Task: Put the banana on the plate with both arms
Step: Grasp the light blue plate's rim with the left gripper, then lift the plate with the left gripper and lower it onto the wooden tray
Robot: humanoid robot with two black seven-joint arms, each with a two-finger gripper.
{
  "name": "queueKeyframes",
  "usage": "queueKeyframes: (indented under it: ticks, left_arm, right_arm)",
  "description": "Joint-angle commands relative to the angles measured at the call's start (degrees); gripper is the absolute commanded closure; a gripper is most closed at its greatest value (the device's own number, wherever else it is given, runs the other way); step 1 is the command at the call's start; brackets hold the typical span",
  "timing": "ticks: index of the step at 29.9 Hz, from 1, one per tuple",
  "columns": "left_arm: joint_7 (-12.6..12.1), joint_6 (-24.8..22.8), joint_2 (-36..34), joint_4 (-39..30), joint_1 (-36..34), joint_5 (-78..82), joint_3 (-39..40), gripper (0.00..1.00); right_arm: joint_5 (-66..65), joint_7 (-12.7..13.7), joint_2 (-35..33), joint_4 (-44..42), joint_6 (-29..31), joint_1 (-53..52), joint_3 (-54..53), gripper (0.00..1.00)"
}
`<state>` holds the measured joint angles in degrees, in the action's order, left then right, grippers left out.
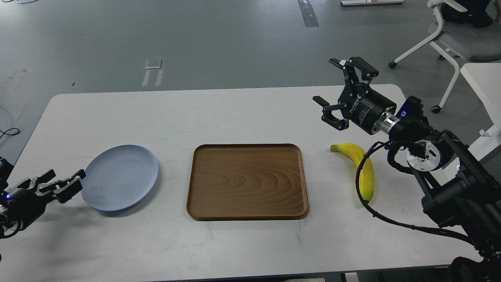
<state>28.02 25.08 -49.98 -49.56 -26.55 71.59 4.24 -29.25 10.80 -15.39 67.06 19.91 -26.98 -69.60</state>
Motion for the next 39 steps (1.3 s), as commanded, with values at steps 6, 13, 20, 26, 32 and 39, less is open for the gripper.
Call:
queueKeyframes:
  ticks: [6,13,20,26,32,39]
  left_arm:
    - [-0.02,-0.47,4.26,6.2,0.27,-1.1,-0.11,0.11]
    - [-0.02,-0.56,8.14,13.26,0.27,-1.36,-2.48,0.15]
    - [-0.02,-0.47,8.76,12.56,0.18,-2.15,-2.57,0.64]
    - [-0.02,-0.12,8.76,12.56,0.09,-3.3,-2.57,0.99]
    - [-0.02,0.06,8.67,12.65,0.09,-3.38,-2.57,1.0]
    - [-0.02,0.15,8.23,12.65,-0.17,-3.47,-2.57,1.0]
  right_arm:
    - [-0.11,0.01,0.01,0.09,0.04,0.44,-0.09,0.0]
    - [-0.11,0.01,0.01,-0.08,0.04,0.44,-0.53,0.0]
    - [-0.11,0.01,-0.08,-0.26,0.04,0.44,-0.18,0.0]
    - [-0.11,0.01,-0.08,-0.35,0.04,0.44,-0.18,0.0]
    - [-0.28,-0.07,-0.08,-0.43,0.04,0.52,-0.09,0.0]
    - [-0.81,-0.16,0.01,-0.43,0.04,0.52,-0.18,0.0]
